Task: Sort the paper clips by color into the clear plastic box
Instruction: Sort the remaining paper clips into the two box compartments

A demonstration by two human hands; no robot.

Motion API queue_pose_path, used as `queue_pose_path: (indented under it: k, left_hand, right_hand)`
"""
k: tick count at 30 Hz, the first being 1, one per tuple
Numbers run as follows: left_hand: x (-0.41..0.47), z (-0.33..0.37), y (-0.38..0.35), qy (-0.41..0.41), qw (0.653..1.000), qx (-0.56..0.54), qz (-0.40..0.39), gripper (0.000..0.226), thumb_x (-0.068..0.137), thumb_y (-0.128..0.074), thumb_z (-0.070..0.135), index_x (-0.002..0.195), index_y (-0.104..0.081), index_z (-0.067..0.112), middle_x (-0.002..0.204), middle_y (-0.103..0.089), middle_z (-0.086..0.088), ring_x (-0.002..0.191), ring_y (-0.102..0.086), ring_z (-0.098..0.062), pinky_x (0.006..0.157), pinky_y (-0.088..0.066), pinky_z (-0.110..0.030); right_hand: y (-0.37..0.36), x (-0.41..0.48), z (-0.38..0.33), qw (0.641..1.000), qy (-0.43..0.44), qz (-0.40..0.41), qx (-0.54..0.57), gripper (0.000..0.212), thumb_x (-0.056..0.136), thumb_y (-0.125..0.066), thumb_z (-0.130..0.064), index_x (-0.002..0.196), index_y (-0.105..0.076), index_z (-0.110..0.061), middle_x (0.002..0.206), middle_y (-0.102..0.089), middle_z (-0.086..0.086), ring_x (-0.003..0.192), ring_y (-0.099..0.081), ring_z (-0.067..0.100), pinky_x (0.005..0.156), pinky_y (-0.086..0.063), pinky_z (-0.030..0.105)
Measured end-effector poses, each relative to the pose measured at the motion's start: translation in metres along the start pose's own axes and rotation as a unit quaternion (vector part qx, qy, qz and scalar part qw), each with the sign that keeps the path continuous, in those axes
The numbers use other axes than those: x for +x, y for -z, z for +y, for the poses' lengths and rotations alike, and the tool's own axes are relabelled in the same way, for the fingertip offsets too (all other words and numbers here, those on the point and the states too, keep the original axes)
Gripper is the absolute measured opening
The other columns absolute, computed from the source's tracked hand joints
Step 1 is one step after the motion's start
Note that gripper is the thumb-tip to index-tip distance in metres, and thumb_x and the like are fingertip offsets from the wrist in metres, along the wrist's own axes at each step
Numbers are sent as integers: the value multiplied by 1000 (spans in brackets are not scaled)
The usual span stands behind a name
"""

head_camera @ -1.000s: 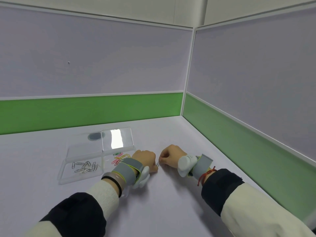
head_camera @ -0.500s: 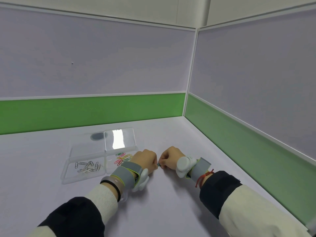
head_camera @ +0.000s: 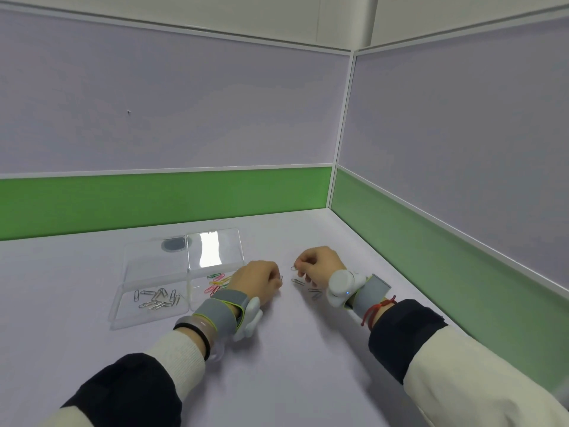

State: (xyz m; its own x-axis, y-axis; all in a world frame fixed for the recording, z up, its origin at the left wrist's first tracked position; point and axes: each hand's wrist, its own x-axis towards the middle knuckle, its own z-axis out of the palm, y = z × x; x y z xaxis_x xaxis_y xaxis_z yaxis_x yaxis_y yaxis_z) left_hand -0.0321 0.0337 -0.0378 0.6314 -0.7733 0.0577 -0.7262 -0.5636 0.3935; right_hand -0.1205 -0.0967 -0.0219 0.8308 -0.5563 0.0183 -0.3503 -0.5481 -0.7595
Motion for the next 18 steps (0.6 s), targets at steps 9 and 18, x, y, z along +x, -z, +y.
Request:
queue_pose_path:
  k: [9, 18]
  left_hand:
    - [0, -10, 22, -1, 998, -30, 64, 21, 91, -51, 13, 107, -65, 15, 109, -68, -7, 101, -61, -28, 84, -47, -33]
    - [-20, -44, 42, 56, 994, -29, 87, 21, 91, -55, 30, 98, -66, 13, 100, -71, -7, 85, -60, -25, 67, -39, -26]
  right_hand:
    - [-10, 2, -21, 998, 12, -25, 50, 20, 84, -49, 5, 91, -65, -4, 76, -65, 12, 46, -52, 9, 44, -46, 18]
    - [-41, 8, -52, 994, 71, -78, 16, 15, 83, -51, -1, 80, -62, -11, 75, -66, 10, 54, -55, 11, 49, -45, 21]
